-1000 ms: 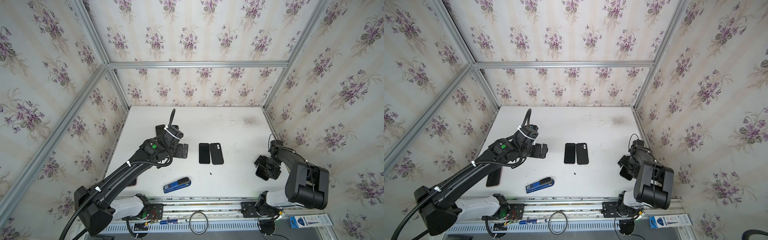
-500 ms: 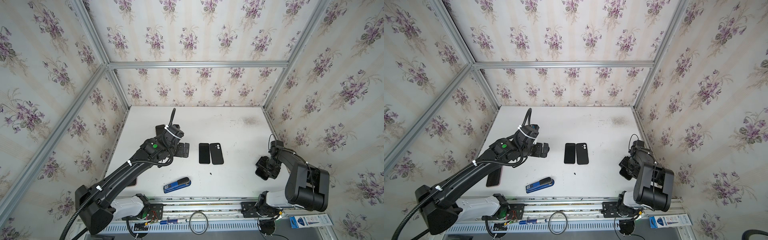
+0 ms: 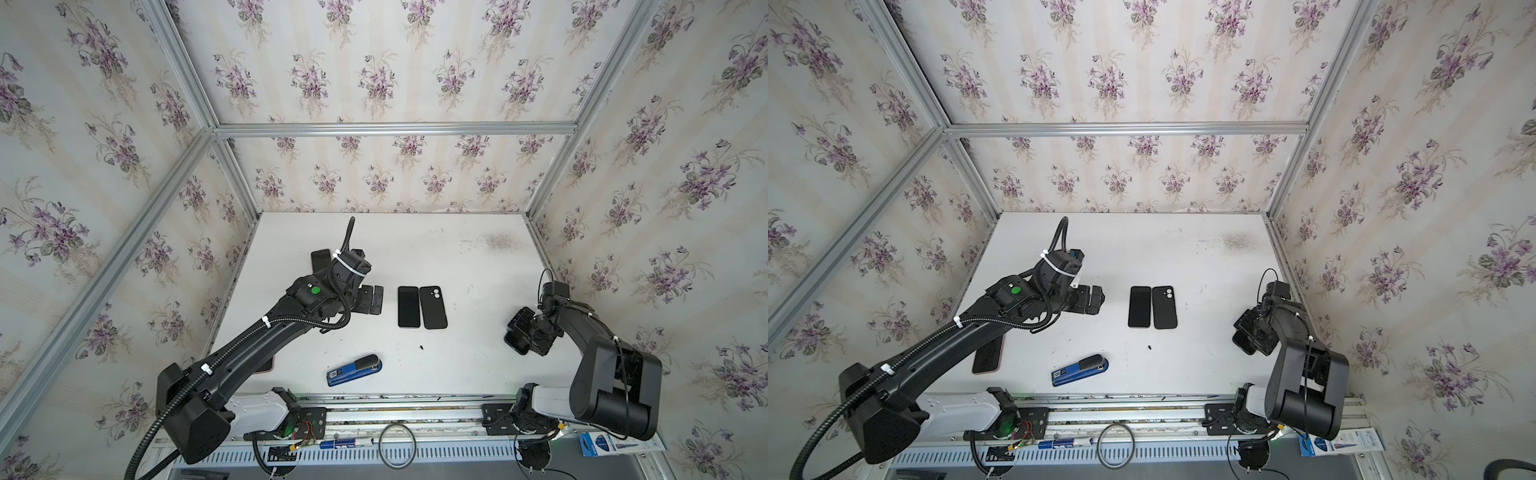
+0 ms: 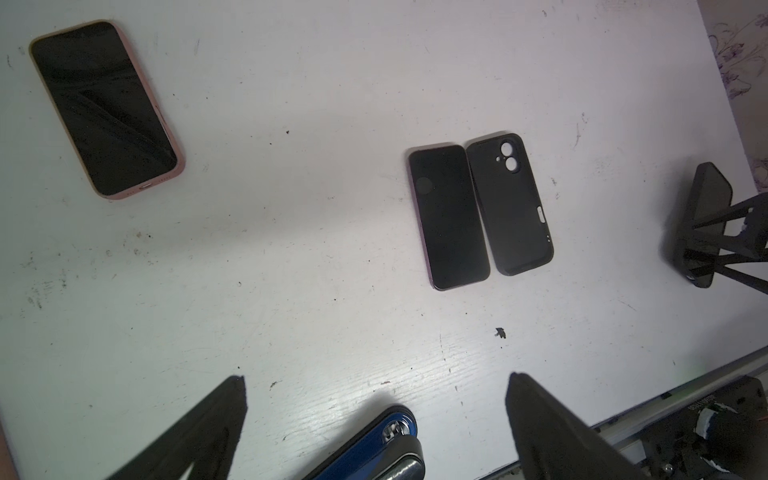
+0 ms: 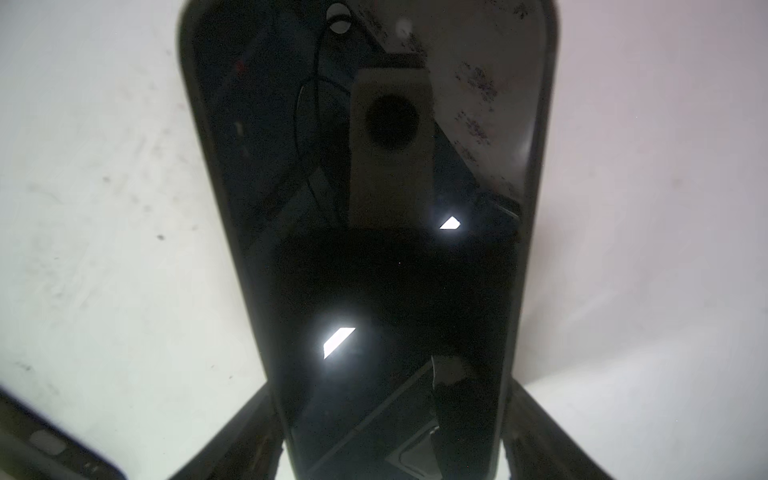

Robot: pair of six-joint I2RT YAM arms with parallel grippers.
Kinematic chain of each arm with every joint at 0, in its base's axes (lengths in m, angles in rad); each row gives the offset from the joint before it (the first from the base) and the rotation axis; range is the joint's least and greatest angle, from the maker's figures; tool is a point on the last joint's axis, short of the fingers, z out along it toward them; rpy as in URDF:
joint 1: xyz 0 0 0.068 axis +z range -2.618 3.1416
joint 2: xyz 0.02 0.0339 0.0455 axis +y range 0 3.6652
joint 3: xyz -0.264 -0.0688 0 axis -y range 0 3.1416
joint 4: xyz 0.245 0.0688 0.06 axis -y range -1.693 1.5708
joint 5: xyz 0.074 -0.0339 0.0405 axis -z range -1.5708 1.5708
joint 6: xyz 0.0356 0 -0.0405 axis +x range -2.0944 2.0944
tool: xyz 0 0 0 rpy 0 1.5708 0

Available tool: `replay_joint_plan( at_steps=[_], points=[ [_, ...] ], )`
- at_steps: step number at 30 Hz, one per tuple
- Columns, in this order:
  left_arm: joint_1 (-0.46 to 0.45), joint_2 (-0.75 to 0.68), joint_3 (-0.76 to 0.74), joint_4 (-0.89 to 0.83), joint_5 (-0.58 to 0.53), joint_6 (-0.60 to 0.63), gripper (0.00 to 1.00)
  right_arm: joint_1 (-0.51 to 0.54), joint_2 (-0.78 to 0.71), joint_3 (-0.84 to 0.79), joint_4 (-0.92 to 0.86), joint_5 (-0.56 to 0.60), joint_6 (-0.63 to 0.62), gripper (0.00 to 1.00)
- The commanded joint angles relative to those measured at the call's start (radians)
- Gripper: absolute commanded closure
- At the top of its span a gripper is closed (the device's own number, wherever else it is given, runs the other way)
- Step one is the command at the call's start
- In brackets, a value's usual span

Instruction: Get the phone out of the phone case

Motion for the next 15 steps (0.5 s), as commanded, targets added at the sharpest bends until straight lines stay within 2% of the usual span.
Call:
replay_joint_plan(
  at_steps=[1,6,15],
  points=[
    [0.0,0.004,-0.001,0.045,0.023,-0.015,0.0,0.012,-0.036,0.014,0.005,-0.058,-0.019,0.64],
    [0.001,0.026,0.009,0.077,0.059,-0.018,0.0,0.105,-0.114,0.042,-0.016,-0.052,-0.033,0.67],
    [0.001,0.088,0.073,0.177,0.19,-0.042,0.0,0.468,-0.218,0.14,-0.015,0.032,0.011,0.71]
  ],
)
